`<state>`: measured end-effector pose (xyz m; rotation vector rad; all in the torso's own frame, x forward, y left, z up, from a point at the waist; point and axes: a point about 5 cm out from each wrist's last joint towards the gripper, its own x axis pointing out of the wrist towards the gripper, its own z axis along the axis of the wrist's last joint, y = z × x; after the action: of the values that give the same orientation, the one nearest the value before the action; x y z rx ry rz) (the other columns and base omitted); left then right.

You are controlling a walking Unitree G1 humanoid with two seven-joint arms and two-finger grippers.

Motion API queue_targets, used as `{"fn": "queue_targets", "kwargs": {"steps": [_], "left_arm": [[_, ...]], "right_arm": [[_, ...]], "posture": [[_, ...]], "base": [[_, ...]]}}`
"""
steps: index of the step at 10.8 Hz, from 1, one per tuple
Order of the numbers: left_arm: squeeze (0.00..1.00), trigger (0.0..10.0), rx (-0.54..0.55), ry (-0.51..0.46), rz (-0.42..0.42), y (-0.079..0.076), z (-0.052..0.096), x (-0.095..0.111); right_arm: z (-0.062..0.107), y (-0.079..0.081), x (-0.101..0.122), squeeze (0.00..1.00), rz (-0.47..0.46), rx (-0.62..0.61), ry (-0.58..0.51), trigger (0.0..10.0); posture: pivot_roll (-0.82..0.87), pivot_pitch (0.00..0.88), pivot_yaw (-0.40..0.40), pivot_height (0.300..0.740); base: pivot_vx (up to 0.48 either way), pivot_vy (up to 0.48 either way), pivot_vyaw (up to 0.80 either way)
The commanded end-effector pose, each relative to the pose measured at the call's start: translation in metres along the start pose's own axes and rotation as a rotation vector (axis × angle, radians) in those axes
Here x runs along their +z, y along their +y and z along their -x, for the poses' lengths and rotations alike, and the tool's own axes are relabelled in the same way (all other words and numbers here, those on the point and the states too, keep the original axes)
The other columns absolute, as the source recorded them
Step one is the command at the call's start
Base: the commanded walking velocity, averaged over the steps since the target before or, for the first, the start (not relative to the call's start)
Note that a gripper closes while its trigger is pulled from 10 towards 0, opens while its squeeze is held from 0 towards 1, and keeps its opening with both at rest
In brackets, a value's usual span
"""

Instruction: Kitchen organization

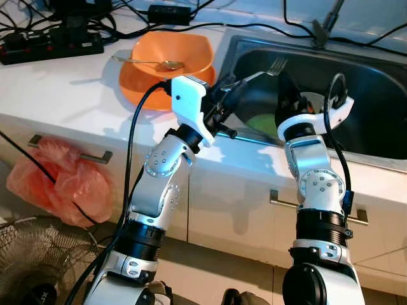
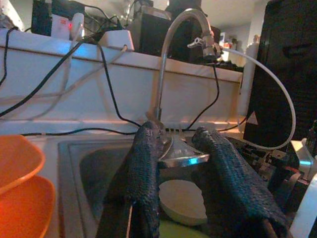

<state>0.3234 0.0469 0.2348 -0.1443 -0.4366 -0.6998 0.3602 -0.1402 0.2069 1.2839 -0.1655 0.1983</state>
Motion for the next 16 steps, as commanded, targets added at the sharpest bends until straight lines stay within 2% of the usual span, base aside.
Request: {"fn": "queue_targets", "kwargs": {"steps": [1,6,12,15,16], "left_arm": [[0.0,10.0,-0.016,-0.032,-0.021,-0.002,-0.003,0.009],[0.0,10.0,-0.058,0.019,0.002,-0.008,-0.001,-0.002],[0.0,10.0,-0.154,0.065,0.029,-0.021,0.001,-0.008],[0.0,10.0,-0.155,0.073,0.026,-0.021,0.002,-0.01],[0.0,10.0,-0.15,0.078,0.02,-0.019,0.002,-0.01]], "right_arm": [[-0.005,0.009,-0.004,0.0,-0.045,0.02,0.002,10.0],[-0.006,0.023,-0.004,0.0,-0.131,0.077,0.022,10.0],[-0.005,0.025,-0.007,0.0,-0.139,0.098,0.048,10.0],[-0.005,0.025,-0.007,0.0,-0.134,0.102,0.05,10.0],[-0.005,0.025,-0.007,0.0,-0.129,0.105,0.05,0.0]], "posture": [[0.2,0.142,-0.045,0.74],[0.19,0.137,-0.04,0.74],[0.19,0.133,-0.04,0.74],[0.19,0.138,-0.042,0.74],[0.2,0.14,-0.043,0.74]], "base": [[0.0,0.0,0.0],[0.0,0.0,0.0],[0.0,0.0,0.0],[0.0,0.0,0.0],[0.0,0.0,0.0]]}}
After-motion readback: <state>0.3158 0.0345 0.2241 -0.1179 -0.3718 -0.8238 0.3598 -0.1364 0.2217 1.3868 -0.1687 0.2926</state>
